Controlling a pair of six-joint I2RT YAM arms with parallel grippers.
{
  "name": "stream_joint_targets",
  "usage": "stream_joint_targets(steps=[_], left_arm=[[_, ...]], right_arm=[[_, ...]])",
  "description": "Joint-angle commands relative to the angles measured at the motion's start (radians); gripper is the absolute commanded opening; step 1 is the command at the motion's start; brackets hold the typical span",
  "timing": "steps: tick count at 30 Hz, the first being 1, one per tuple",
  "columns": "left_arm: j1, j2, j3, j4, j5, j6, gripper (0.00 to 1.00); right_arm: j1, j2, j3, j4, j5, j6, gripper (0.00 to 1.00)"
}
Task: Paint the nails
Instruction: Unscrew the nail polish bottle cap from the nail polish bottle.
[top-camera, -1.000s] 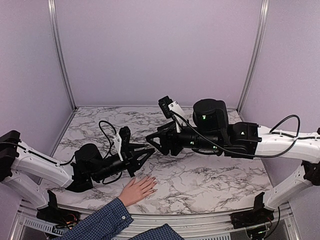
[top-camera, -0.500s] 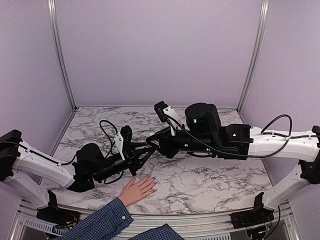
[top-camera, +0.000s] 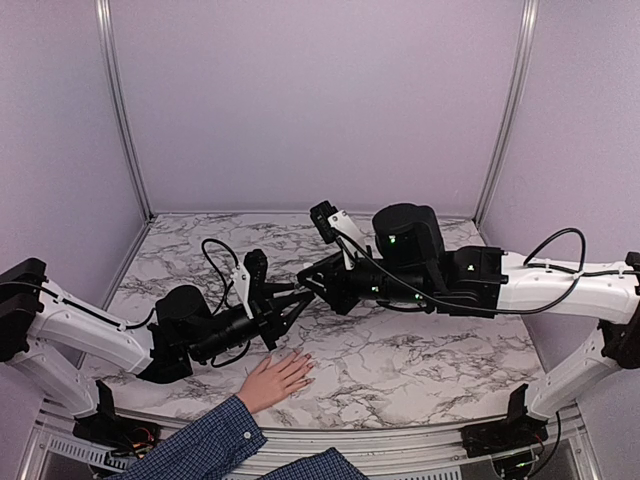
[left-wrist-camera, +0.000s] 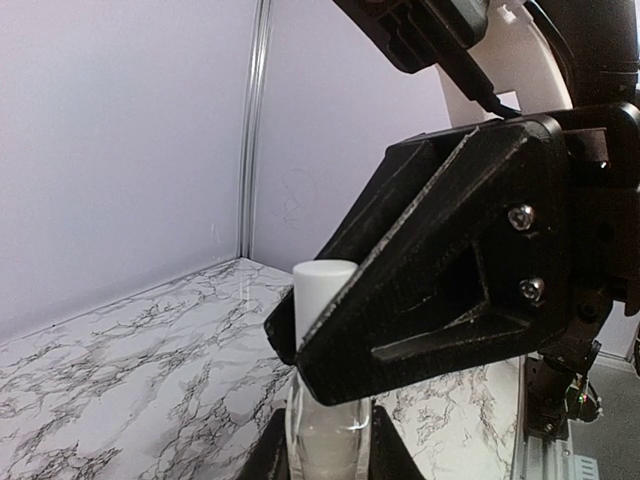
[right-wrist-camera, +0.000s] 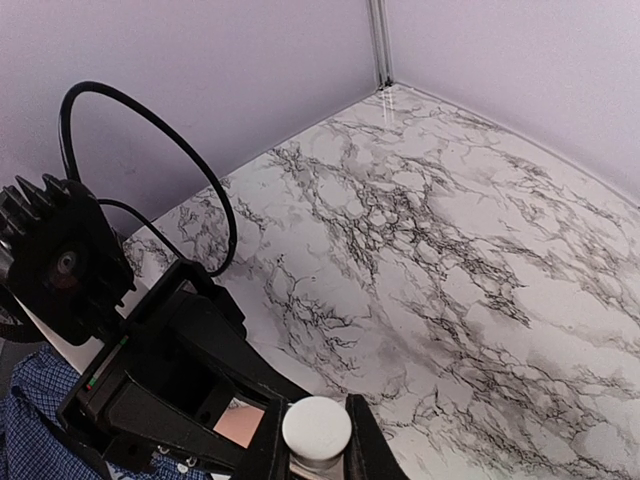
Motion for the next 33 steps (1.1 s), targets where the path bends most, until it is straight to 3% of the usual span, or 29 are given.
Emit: stream_joint_targets(steps=[1,9,17,20,22,27,33], left_arm=[[-0.009,-0.021,0.017,0.03,0.0,0.006,0.0],[-0.009,-0.029,0.015,0.027,0.059,0.019,0.0],[-0.009,-0.072,0.002,0.027,0.238,0.012,0.0],[-0.009,-0.084,0.0,0.019,0.218,0.012,0.0],[-0.009,-0.09,-0.004,0.014,0.177,0.018,0.0],[-0.008,-0.075,0.008,-0.001,0.128,0.027,0.0],[-0.009,-0.07,0.014,-0.009,0.085,0.03,0.0]], right_arm=[[-0.013,-0.033,0.019,0.03,-0.028,-0.01,0.0],[-0.013,-0.045,0.004,0.065,-0.091,-0.061,0.0],[-0.017,-0.068,0.0,0.098,-0.194,-0.132,0.0],[-0.021,-0.088,-0.01,0.114,-0.18,-0.12,0.19],[-0.024,-0.1,-0.013,0.122,-0.164,-0.103,0.24],[-0.029,-0.091,0.008,0.094,-0.121,-0.055,0.31],[-0.029,-0.057,0.041,0.047,-0.093,-0.026,0.3]])
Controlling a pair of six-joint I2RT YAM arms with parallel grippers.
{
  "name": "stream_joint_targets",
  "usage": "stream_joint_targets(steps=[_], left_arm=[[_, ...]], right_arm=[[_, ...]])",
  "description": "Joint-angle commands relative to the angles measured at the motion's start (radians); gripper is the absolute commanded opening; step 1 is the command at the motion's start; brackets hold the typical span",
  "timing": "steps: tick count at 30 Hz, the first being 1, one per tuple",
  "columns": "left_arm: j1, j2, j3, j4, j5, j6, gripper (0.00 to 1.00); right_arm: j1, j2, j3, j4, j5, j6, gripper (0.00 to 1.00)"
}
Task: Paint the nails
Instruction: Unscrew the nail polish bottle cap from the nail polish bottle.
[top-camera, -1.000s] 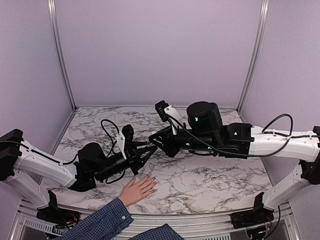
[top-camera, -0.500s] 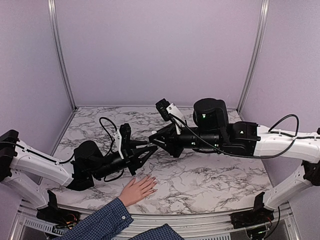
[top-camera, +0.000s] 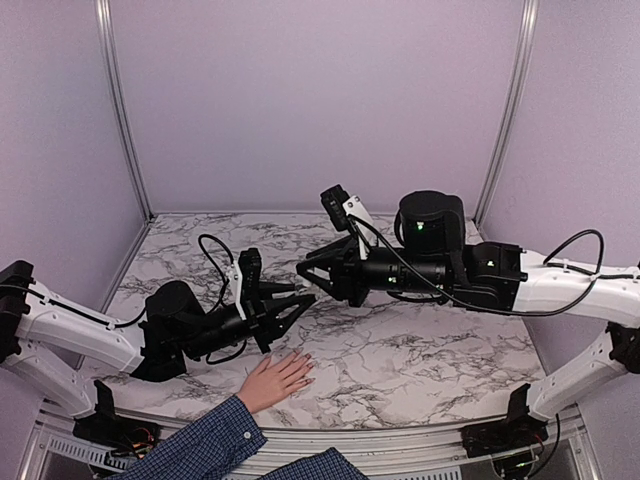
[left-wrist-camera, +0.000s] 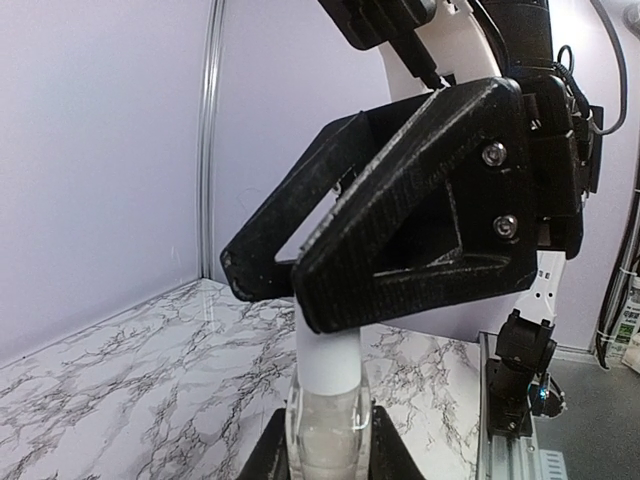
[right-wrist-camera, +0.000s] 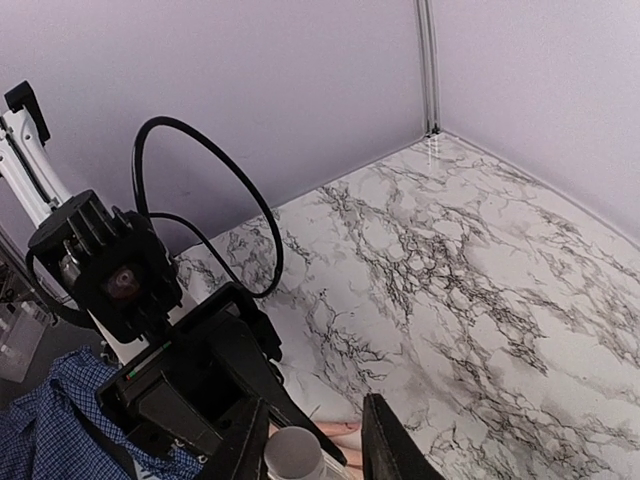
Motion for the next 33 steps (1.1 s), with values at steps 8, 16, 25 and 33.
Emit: stream_joint_targets(steps=[8,16,25,33], left_arm=[[-0.005,-0.013,0.014,-0.012,-0.105,0.023,0.0],[-0.005,-0.012,0.02,-0.025,-0.109,0.023,0.0],[-0.005,-0.01,0.032,-0.04,-0.01,0.001,0.0],[-0.004,-0.044,0.025,-0.04,0.219,-0.001,0.0]], right_arm=[[-0.008,0.041,0.066,-0.03,0.012,0.037,0.22],[-0.008,0.052,0.07,-0.034,0.002,0.021,0.12],[-0.01,0.022,0.043,0.006,-0.047,-0.044,0.0],[-0.011,0.015,0.044,0.046,-0.196,-0.13,0.0]])
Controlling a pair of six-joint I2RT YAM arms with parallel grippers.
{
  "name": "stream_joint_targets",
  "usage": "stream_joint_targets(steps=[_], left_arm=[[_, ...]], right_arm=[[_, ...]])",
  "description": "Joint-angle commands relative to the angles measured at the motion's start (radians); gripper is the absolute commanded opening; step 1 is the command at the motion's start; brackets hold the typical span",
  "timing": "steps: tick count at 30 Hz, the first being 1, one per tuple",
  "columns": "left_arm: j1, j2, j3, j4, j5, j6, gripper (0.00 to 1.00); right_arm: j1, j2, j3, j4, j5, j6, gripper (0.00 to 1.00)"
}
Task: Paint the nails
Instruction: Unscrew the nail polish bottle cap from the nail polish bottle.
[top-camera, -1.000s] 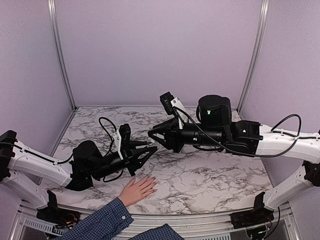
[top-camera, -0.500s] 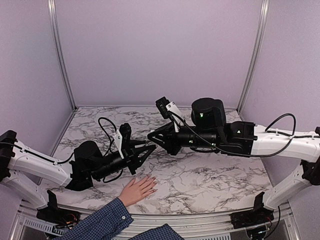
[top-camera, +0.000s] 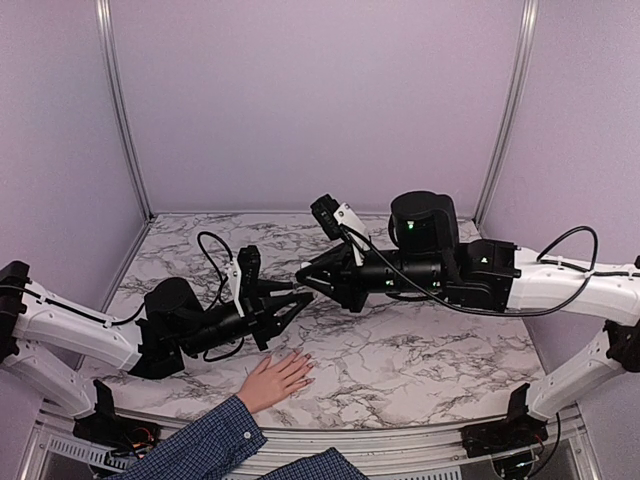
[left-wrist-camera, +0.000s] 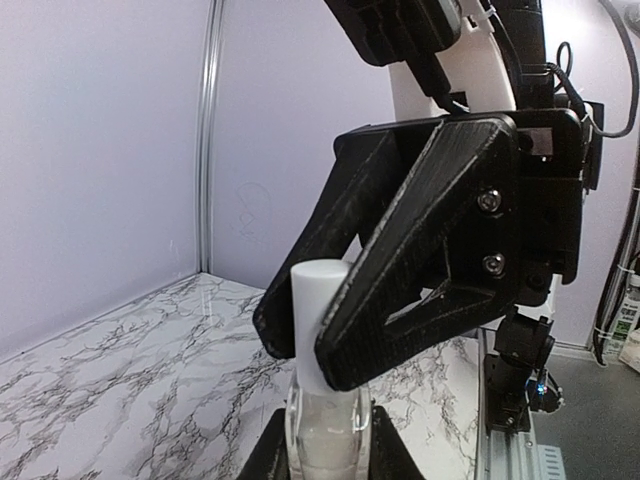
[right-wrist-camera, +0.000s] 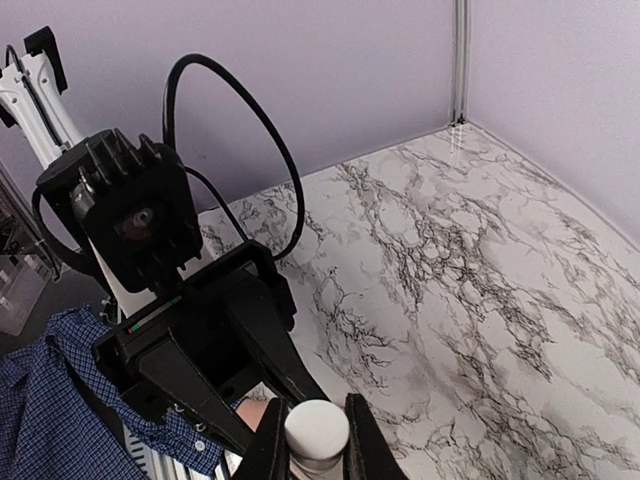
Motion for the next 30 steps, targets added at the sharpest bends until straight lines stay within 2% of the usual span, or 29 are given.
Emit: stream_joint_targets(steps=[1,7,12,17,23,27,30], left_arm=[[-0.018,-0.03,0.026,0.001,0.246,0.006,0.0],[-0.017,-0.028,0.045,0.0,0.358,-0.01,0.0],[-0.017,-0.039,0.042,-0.001,0.323,-0.009,0.0],[-0.017,-0.049,0.039,-0.017,0.234,-0.007,0.23],[-0.017,-0.038,0.054,-0.036,0.186,-0.008,0.37],[-0.017,-0.026,0.067,-0.043,0.191,-0.006,0.37],[-0.017,-0.023,0.072,-0.044,0.189,-0.004,0.31]], right_arm=[[0.0,-0.022,0.026,0.091,-0.122,-0.064,0.0],[0.0,-0.056,0.004,0.117,-0.226,-0.092,0.0],[0.0,-0.072,0.001,0.111,-0.204,-0.098,0.0],[0.001,-0.076,0.008,0.086,-0.115,-0.086,0.0],[0.0,-0.072,0.008,0.069,-0.05,-0.071,0.0],[0.0,-0.067,0.009,0.07,-0.056,-0.066,0.0],[0.0,-0.065,0.009,0.071,-0.065,-0.066,0.0]])
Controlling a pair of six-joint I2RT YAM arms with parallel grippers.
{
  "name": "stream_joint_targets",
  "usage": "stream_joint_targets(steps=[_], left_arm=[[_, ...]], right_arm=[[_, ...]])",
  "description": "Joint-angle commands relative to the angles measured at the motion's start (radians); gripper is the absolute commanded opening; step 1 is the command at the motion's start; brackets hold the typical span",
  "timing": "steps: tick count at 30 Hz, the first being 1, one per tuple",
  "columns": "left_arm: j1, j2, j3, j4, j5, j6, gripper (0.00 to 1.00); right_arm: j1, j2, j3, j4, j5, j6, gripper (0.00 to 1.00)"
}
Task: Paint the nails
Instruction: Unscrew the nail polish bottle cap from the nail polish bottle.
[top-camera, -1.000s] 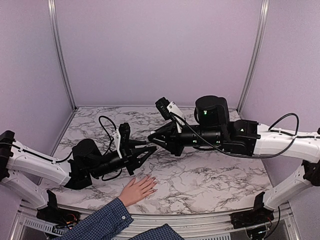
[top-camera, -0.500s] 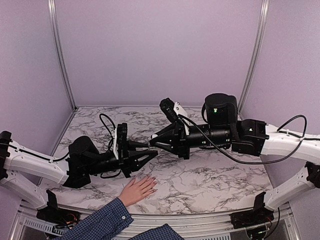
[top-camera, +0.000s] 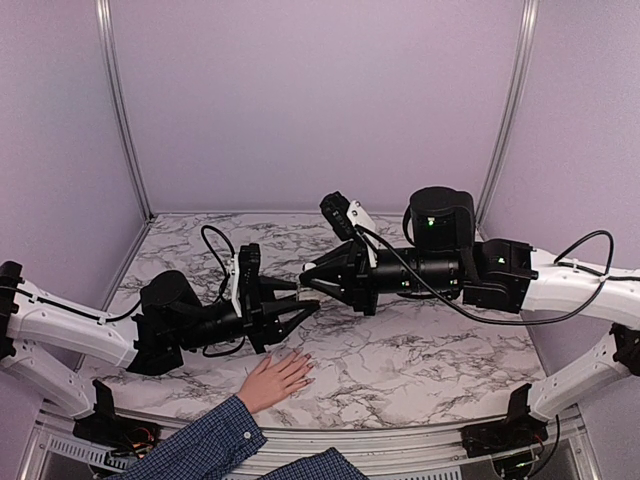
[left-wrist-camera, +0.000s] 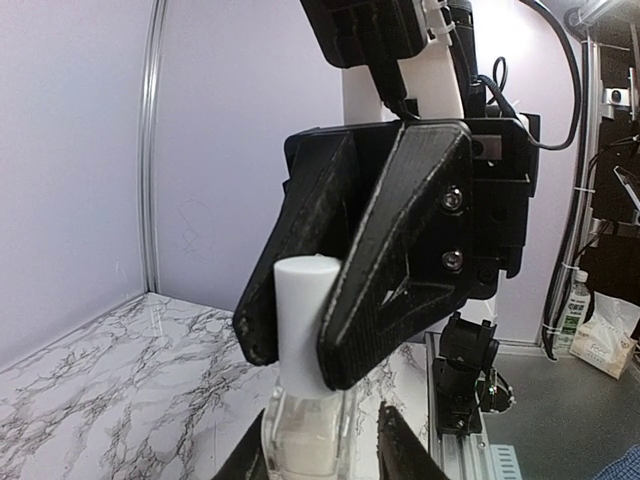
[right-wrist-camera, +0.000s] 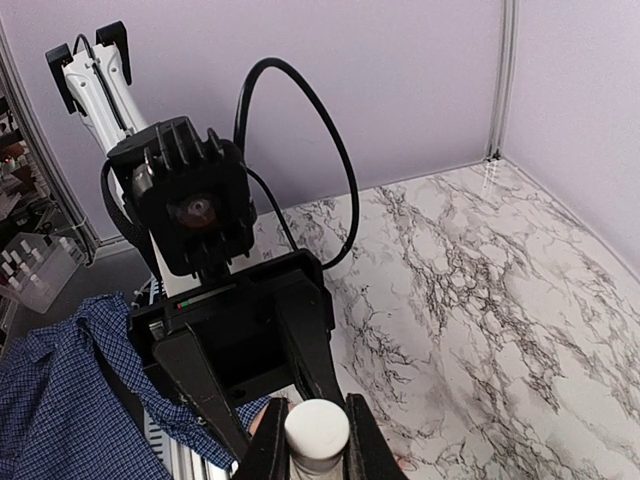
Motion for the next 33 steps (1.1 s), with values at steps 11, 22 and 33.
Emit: stream_joint_targets(steps=[11,22,33], left_arm=[[-0.012,-0.024,0.018,-0.014,0.128,0.02,0.0],[-0.01,-0.042,0.052,-0.081,0.401,-0.005,0.0],[0.012,-0.065,0.043,-0.147,0.223,0.062,0.0]], right_arm=[[-0.003,-0.005,0.014,0.081,-0.164,-0.046,0.0],[-0.011,-0.014,0.013,0.077,-0.423,-0.144,0.0],[-0.018,-0.075,0.005,0.079,-0.273,-0.152,0.71]])
